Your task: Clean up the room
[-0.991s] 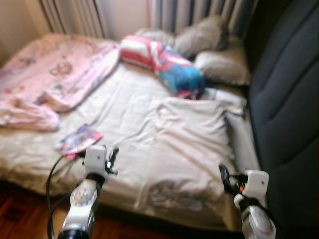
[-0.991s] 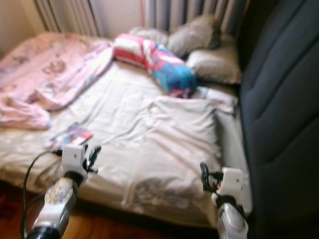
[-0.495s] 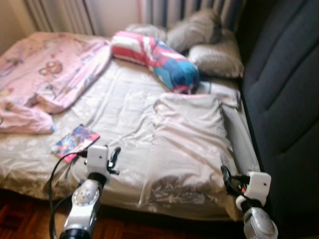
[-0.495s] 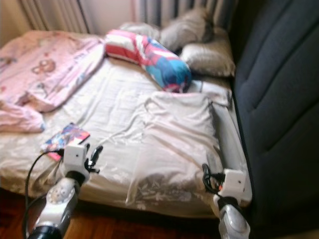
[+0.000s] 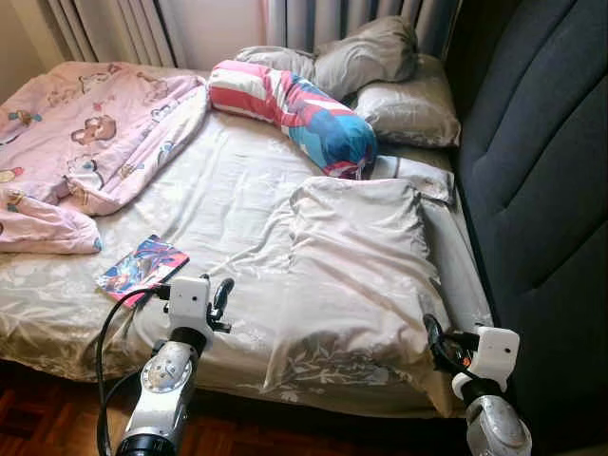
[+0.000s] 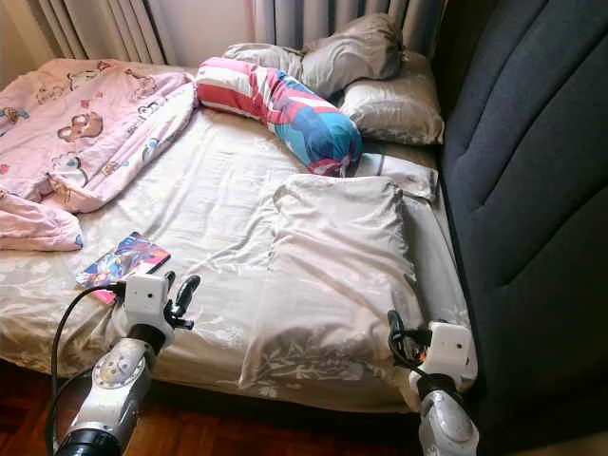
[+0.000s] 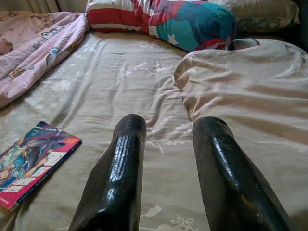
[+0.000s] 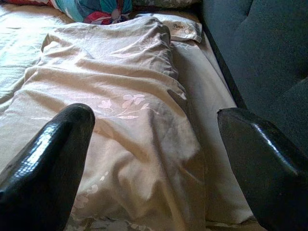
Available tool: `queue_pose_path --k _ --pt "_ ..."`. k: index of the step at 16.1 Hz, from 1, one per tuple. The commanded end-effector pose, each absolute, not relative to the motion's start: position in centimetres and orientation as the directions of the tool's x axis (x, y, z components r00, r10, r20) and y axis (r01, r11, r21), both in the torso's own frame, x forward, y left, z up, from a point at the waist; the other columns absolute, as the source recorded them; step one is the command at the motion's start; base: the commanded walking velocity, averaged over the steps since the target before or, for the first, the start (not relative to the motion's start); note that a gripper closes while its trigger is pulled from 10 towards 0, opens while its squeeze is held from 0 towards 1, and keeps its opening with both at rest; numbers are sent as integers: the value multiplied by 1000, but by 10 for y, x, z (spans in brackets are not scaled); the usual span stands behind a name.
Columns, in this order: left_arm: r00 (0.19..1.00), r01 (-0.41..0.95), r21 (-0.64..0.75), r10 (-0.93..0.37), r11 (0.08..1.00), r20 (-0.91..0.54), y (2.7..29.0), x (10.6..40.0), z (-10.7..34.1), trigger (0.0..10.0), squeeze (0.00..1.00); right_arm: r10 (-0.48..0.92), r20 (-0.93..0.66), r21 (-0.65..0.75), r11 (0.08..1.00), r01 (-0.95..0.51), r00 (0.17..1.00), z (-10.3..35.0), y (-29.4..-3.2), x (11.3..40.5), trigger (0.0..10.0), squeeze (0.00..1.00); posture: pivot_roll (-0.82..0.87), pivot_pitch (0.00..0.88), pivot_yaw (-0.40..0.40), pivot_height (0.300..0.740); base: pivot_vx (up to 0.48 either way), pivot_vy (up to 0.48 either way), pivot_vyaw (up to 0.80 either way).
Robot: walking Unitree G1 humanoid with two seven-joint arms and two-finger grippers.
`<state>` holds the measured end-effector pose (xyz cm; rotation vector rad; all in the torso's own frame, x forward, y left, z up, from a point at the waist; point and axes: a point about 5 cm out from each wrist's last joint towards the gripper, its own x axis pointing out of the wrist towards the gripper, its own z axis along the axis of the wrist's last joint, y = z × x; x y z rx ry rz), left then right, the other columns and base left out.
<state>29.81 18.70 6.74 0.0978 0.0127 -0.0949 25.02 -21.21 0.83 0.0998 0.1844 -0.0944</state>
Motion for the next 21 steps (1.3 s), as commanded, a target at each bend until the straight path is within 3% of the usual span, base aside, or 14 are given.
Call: queue_pose_path --k 1,21 --pt "996 90 91 -89 992 -14 187 298 70 10000 0 -101 -190 90 989 120 977 9 -217 249 10000 0 26 107 -2 740 0 0 0" --pt "990 137 104 -134 985 -35 182 295 66 10000 0 -108 -203 74 989 125 973 7 -215 252 10000 0 31 69 3 740 194 0 -71"
